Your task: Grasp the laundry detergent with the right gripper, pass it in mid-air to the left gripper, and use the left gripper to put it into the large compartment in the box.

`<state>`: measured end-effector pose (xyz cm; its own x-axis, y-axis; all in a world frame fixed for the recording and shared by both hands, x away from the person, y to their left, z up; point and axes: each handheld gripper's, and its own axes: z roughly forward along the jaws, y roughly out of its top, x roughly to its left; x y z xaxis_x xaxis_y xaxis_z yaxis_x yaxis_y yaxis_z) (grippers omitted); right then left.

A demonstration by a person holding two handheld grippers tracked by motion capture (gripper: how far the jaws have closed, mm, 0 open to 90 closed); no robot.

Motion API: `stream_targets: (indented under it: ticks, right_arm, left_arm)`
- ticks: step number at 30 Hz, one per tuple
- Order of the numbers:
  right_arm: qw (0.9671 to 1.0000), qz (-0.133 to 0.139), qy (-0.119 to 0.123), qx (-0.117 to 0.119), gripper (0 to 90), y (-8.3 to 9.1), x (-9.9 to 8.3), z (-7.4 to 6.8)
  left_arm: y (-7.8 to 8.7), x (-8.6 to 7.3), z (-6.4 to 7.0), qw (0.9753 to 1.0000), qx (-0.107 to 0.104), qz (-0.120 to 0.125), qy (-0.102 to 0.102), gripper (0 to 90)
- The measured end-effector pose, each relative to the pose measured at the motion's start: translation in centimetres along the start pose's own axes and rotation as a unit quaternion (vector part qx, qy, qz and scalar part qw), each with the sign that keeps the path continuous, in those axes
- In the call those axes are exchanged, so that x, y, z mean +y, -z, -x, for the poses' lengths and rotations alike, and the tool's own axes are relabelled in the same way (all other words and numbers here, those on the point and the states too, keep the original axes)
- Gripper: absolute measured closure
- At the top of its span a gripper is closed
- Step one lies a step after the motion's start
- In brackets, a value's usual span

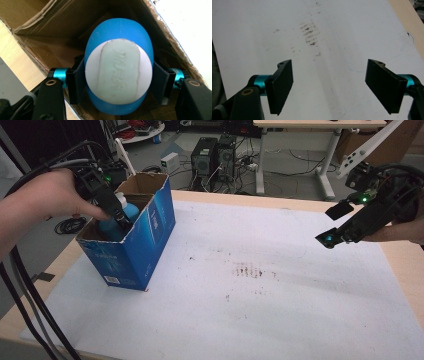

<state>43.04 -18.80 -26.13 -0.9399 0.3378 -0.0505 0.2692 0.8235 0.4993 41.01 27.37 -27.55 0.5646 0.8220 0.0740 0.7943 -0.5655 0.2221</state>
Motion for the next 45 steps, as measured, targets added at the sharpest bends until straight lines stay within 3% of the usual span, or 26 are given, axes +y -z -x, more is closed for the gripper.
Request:
stream_targets:
  ticks: [45]
  right_arm:
    - [1.0,0.0,-0.002,0.0,21.9,0.0,-0.29,-0.17]
  left_arm:
    - [-0.15,0.16,-0.17,0.9998,-0.006,-0.015,-0.009,37.8]
